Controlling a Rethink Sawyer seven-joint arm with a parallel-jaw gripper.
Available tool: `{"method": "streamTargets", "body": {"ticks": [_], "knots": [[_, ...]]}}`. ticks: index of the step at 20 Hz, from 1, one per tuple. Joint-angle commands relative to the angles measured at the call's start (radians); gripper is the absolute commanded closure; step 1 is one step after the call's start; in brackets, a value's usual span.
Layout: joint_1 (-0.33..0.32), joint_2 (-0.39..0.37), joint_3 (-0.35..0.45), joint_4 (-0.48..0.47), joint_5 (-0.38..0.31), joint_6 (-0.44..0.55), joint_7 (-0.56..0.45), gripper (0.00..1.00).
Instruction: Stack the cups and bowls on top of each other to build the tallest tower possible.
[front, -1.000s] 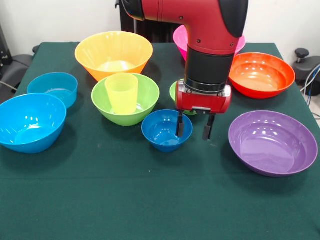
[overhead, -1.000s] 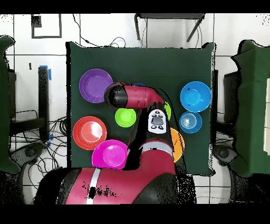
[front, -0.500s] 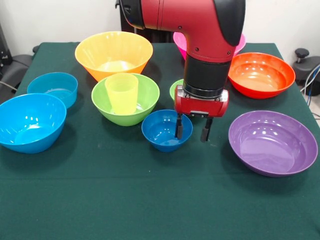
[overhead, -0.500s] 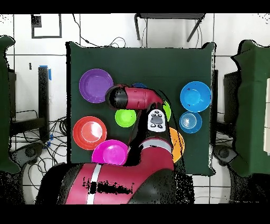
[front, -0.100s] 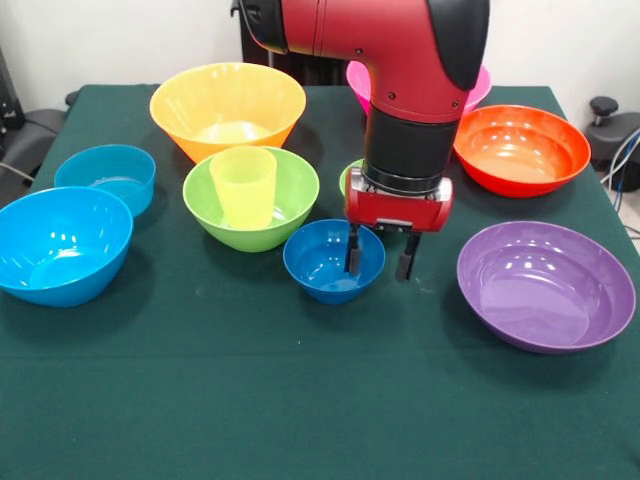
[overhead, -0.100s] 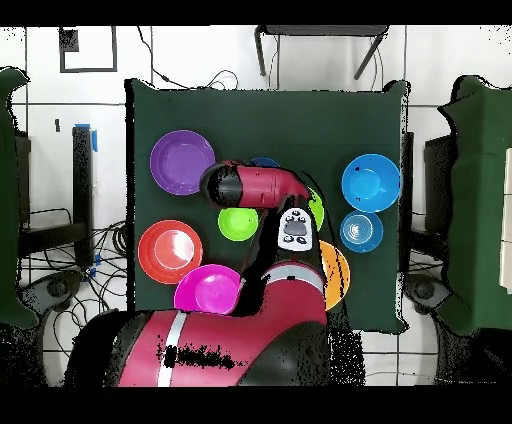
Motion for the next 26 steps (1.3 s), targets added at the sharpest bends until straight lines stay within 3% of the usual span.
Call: {"method": "streamTargets", "body": {"ticks": [1, 26], "knots": [[0.034, 0.021, 0.026, -0.046, -0.049, 0.043, 0.058, 1.00], [0.075, -0.065, -0.011, -0.005, 0.003, 0.175, 0.086, 1.00]]}}
